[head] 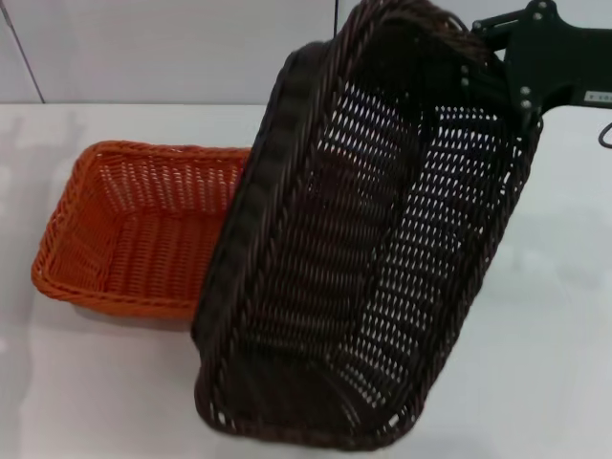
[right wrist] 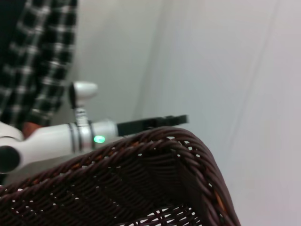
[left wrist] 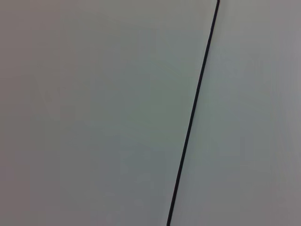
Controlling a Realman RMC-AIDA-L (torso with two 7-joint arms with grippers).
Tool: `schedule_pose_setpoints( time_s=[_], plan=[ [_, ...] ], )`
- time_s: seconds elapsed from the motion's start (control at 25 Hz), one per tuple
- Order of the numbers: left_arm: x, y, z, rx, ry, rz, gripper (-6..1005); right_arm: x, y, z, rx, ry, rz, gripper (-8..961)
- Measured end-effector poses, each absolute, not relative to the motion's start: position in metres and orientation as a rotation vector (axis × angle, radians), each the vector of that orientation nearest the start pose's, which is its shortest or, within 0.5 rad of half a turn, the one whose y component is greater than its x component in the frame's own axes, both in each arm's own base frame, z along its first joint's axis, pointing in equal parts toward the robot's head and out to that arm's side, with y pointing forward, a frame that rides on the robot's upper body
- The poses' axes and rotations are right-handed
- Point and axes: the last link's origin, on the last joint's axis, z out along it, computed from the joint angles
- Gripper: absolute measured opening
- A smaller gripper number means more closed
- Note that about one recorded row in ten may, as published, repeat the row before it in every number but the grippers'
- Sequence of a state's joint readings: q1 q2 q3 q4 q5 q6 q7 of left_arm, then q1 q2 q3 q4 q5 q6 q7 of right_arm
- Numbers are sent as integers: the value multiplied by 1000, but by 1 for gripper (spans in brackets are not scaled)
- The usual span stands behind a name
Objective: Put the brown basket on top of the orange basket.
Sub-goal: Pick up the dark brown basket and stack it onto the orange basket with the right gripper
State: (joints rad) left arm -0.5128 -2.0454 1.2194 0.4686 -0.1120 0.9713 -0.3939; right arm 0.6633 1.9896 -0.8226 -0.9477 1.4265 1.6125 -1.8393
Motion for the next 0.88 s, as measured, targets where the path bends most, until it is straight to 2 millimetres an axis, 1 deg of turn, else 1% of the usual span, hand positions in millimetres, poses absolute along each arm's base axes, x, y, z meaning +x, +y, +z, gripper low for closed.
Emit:
schedule_pose_setpoints(
  time_s=[0.12, 0.24, 0.32, 0.36, 0.48, 0.56, 0.64, 0.72, 0.76, 0.8, 0.88],
  plan=[
    [-289, 414, 110, -1209, -529, -1004, 827, 157, 389, 83, -2615, -149, 780, 147],
    [-289, 414, 111, -1209, -529, -1003, 827, 161, 389, 88, -2592, -133, 790, 147],
    [-290, 415, 111, -1209, -531, -1002, 827, 162, 387, 93, -2574, -132, 824, 147],
    [-290, 415, 111, -1209, -531, -1002, 827, 162, 384, 99, -2558, -136, 868, 147],
    [-289, 415, 111, -1208, -531, -1002, 827, 162, 381, 104, -2537, -139, 912, 147],
    [-289, 415, 111, -1210, -531, -1003, 827, 163, 379, 112, -2489, -140, 968, 147],
    [-289, 415, 111, -1210, -531, -1003, 827, 164, 378, 114, -2455, -148, 997, 147],
    [-287, 416, 109, -1212, -531, -1006, 827, 165, 377, 113, -2444, -151, 1005, 147],
    [-286, 417, 109, -1214, -530, -1006, 827, 167, 377, 107, -2434, -148, 1021, 147],
    [-286, 417, 109, -1214, -530, -1006, 826, 167, 377, 107, -2434, -148, 1021, 147],
    [-286, 417, 109, -1216, -528, -1004, 826, 170, 377, 98, -2435, -141, 1035, 147]
  ],
)
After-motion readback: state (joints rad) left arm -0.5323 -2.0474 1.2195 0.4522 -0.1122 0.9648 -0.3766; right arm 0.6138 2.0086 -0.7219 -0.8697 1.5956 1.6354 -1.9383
